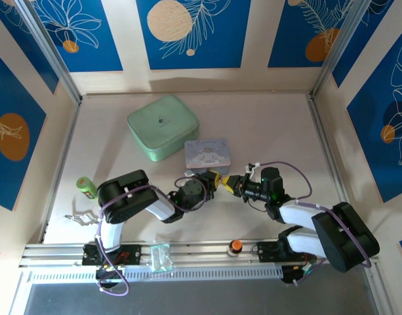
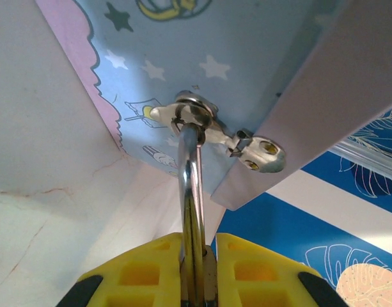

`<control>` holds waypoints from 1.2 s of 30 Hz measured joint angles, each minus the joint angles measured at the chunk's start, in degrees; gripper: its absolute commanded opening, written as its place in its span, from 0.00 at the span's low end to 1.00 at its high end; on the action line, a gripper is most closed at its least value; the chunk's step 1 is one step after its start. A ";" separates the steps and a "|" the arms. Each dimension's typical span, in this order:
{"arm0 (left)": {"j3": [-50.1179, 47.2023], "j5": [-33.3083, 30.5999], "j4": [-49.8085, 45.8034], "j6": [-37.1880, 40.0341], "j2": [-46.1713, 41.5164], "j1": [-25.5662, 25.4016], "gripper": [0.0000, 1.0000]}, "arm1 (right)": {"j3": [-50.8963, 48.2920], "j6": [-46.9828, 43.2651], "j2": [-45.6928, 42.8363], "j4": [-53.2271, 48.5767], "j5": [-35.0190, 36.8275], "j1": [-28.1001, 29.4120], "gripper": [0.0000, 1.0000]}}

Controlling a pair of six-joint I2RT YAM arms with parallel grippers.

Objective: Unlock the padlock with the key

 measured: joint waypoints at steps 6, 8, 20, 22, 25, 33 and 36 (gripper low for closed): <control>-0.07 -0.15 1.14 0.39 0.57 0.02 0.00 | 0.37 -0.22 2.27 0.85 -3.82 -2.27 0.00; -0.09 -0.15 1.27 0.44 0.57 0.02 0.00 | 0.81 -0.48 2.62 0.79 -5.05 -2.84 0.00; -0.09 0.28 2.16 1.95 0.57 0.04 0.00 | 2.75 -0.63 4.61 -1.64 -11.98 -7.34 0.00; -0.09 0.28 2.25 2.16 0.57 0.04 0.00 | 2.80 -0.63 4.61 -1.75 -12.15 -7.41 0.00; -0.09 0.28 2.34 2.60 0.59 0.04 0.00 | 2.80 -0.61 4.52 -1.75 -12.02 -6.84 0.00; 0.15 0.26 2.19 2.84 1.22 0.04 0.00 | 2.82 -0.39 5.40 -1.51 -11.02 -6.08 0.00; 0.15 -0.17 2.03 3.02 1.40 0.07 0.00 | 2.82 0.70 7.85 0.90 -11.87 -6.38 0.00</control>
